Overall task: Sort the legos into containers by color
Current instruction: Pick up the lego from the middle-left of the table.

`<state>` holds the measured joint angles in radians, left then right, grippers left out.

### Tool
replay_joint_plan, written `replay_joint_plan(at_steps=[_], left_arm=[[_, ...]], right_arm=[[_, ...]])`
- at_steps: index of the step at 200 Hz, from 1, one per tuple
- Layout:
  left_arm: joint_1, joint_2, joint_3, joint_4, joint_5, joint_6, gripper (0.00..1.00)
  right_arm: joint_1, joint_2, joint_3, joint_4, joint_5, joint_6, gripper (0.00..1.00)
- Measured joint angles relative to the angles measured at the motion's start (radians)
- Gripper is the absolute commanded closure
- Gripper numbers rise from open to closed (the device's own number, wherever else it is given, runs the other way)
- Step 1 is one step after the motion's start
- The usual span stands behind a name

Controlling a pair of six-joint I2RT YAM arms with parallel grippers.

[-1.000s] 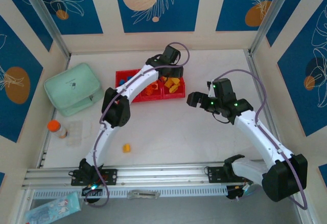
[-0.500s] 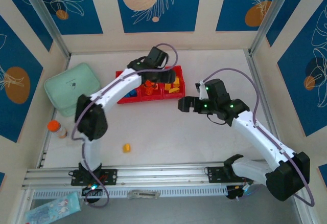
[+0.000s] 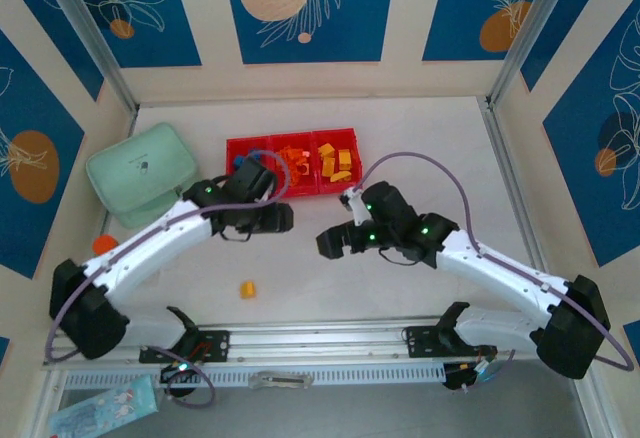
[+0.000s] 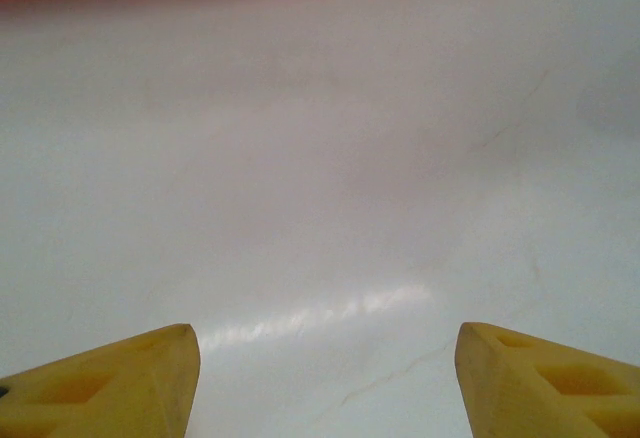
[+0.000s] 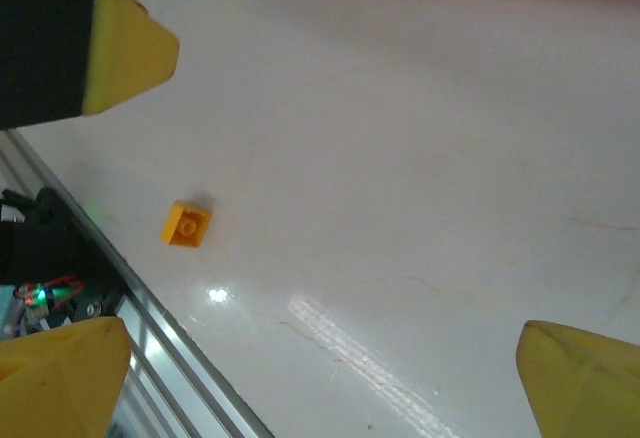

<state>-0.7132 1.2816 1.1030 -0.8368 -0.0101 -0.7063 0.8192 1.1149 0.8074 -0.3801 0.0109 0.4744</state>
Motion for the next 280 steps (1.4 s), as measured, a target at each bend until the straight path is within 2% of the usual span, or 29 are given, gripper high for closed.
replay_joint_plan(at_steps=[39, 103, 139, 217, 280], left_arm=[[-0.034, -0.143, -0.148, -0.098, -0.035, -0.124, 0.31], [-0.105, -0.188, -0.337, -0.143, -0.039, -0.264, 0.29], [-0.122, -0.121, -0.387, -0.091, -0.013, -0.297, 0.30], [-0.147, 0.047, -0.423, 0.033, 0.002, -0.328, 0.41], [-0.148, 0.086, -0.443, 0.068, 0.002, -0.357, 0.55]], right_arm=[[0.075, 0.074, -0.032, 0.079, 0.012, 0.005, 0.01], [0.133, 0.154, -0.035, 0.104, 0.014, 0.027, 0.01], [0.133, 0.154, -0.051, 0.126, 0.017, 0.042, 0.01], [0.127, 0.152, -0.064, 0.133, 0.053, 0.045, 0.01], [0.098, 0.152, -0.064, 0.134, 0.052, 0.041, 0.01]])
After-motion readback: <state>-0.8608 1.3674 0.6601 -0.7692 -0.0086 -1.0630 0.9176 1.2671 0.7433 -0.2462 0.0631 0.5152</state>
